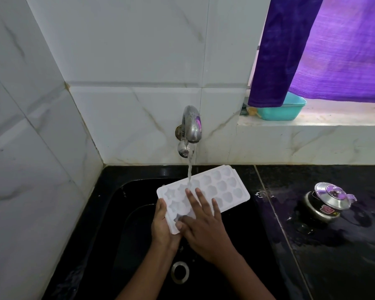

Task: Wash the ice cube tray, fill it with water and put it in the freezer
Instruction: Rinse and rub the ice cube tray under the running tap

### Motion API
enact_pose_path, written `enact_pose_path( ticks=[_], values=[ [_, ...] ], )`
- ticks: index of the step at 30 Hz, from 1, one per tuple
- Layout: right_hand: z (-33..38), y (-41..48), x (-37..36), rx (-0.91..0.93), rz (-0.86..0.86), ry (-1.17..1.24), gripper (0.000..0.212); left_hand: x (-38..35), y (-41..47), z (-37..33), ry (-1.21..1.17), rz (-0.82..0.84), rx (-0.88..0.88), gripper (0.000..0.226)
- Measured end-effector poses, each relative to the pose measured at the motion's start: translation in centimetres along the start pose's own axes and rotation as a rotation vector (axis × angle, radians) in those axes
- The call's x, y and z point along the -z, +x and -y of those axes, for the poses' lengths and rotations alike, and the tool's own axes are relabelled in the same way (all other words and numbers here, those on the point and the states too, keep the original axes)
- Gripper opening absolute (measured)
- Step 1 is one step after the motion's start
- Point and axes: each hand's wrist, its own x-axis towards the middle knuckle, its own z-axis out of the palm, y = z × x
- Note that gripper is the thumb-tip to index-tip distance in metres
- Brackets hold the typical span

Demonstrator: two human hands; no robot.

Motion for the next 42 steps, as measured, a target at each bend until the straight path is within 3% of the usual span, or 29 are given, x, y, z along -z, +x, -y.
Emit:
enact_pose_path(
  ticks=[5,7,9,11,14,19,21,23,27,30,33,35,37,39,42],
  values=[
    [1.4,-0.5,0.5,0.012,-0.025,-0.123,0.041,-0.9,-0.3,-0.1,0.017,-0.031,0.012,0.061],
    [1.0,-0.6,0.0,0.082,0.027,0.0,0.05,-1.0,-0.3,-0.3,0.038,-0.058,0.035,0.069],
    [0.1,-0.5,0.8,0.027,0.118,0.233,0.047,-0.7,-0.4,-0.3,0.058,-0.067,0.004,0.068],
    [-0.2,-0.3,1.4,-0.034,0.055,0.347,0.042,0.0,-0.5,0.0,0.081,-0.065,-0.026,0.059],
    [1.3,0.8,0.7,0.053,0.083,0.228,0.057,1.3,-0.9,0.4,0.11,-0.069,-0.051,0.044],
    [3.7,1.8,-3.0,0.187,0.183,0.216,0.067,2.7,-1.8,0.4,-0.02,-0.03,-0.048,0.044],
    [1.8,2.1,-3.6,0.192,0.146,0.083,0.067,3.0,-1.8,-0.6,0.003,-0.109,-0.062,0.038],
    [-1.8,2.7,-3.4,0.096,0.106,-0.003,0.069,3.1,-2.1,-1.6,0.071,-0.111,-0.021,0.046],
    [-9.3,2.7,-2.9,-0.275,0.163,0.013,0.065,4.2,-2.6,-1.6,0.047,-0.142,-0.065,0.059],
    [-8.1,3.2,-4.2,-0.343,0.175,0.063,0.071,5.3,-2.5,-0.7,0.035,-0.179,-0.067,0.06],
    [-2.1,3.7,-6.3,-0.253,0.161,0.17,0.081,4.6,-2.2,0.1,0.028,-0.167,-0.067,0.056],
    [2.0,3.3,-7.0,-0.133,0.163,0.24,0.08,4.0,-2.0,0.5,0.058,-0.168,-0.132,0.042],
    [4.1,3.0,-7.2,-0.032,0.201,0.273,0.075,3.8,-2.0,0.4,0.032,-0.184,-0.141,0.044],
    [3.9,3.3,-6.8,0.038,0.244,0.308,0.069,3.8,-1.6,0.4,-0.052,-0.133,-0.062,0.041],
    [0.8,3.7,-6.1,0.119,0.216,0.18,0.067,4.9,-1.3,-0.4,0.026,-0.172,-0.072,0.04]
  ],
)
